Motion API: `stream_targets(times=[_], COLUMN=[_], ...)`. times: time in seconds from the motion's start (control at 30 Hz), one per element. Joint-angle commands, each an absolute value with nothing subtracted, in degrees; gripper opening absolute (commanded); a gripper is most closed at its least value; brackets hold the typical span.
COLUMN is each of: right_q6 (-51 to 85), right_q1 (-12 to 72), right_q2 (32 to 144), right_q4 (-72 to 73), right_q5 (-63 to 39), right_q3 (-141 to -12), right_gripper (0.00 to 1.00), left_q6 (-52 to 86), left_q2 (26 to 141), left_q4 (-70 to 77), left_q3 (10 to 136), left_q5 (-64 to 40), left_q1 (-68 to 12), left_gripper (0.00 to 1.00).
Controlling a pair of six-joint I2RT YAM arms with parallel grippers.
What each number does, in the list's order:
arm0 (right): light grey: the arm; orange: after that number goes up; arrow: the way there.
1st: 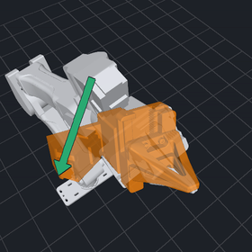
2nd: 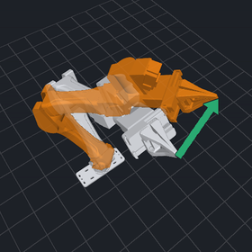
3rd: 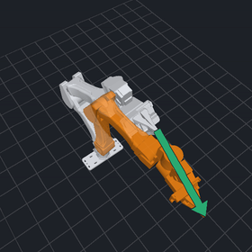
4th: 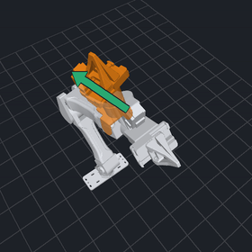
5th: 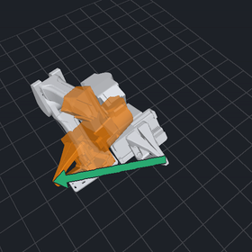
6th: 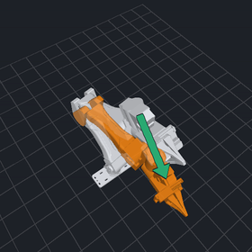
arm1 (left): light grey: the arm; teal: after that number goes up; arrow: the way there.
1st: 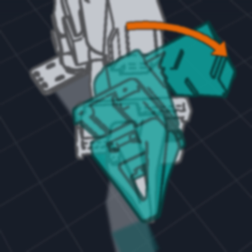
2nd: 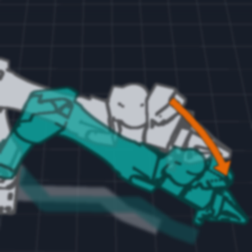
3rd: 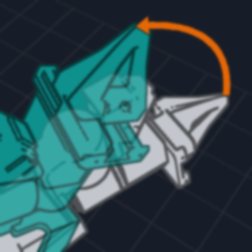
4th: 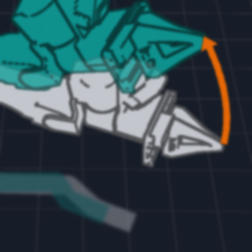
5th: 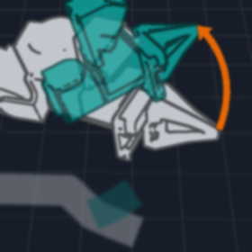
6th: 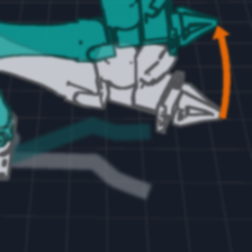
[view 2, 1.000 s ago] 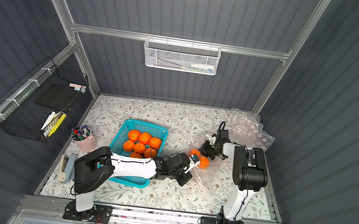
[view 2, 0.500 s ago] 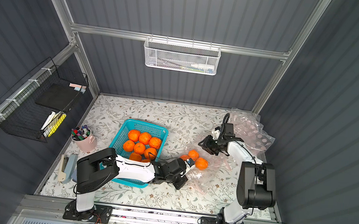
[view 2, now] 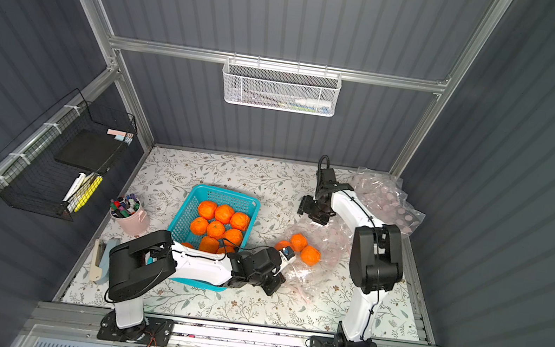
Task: Open the zip-top bag and take out the orange
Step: Adjust the zipper food storage bag at the center of the board.
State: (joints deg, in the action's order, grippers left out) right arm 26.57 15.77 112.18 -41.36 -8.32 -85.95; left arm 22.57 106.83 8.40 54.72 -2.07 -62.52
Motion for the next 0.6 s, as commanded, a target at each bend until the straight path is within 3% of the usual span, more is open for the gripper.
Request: stream_targets(times=[0.0,0.27,0.47,0.57], right_q6=[29.12,29.64,29.96,29.33], right_q1=[17.82,18.35,18.54,18.55], right_q2=[114.71,120.3,122.82,122.07], right_q4=[-48.33,-48.62,-44.95,-42.84], right_q5=[1.59,2.71,2.42,1.82], right_q3=[-87.93,-89.61,-88.99,-87.64], right_gripper=[0.67,0.55,0.35,0.12], left_q6=[23.25,23.2,23.44,23.45], left_q2=[107.68,108.36,107.69,107.42], left_q4=[3.86,3.87,4.02,3.96], left_q3=[52.66,53.22,52.57,52.61], left_q5=[-1.05,-1.32,-1.02,-0.71], left_q1=[-62.22,-62.14,-62.16,-62.16], left_gripper=[0.2,0.2,0.2,0.22])
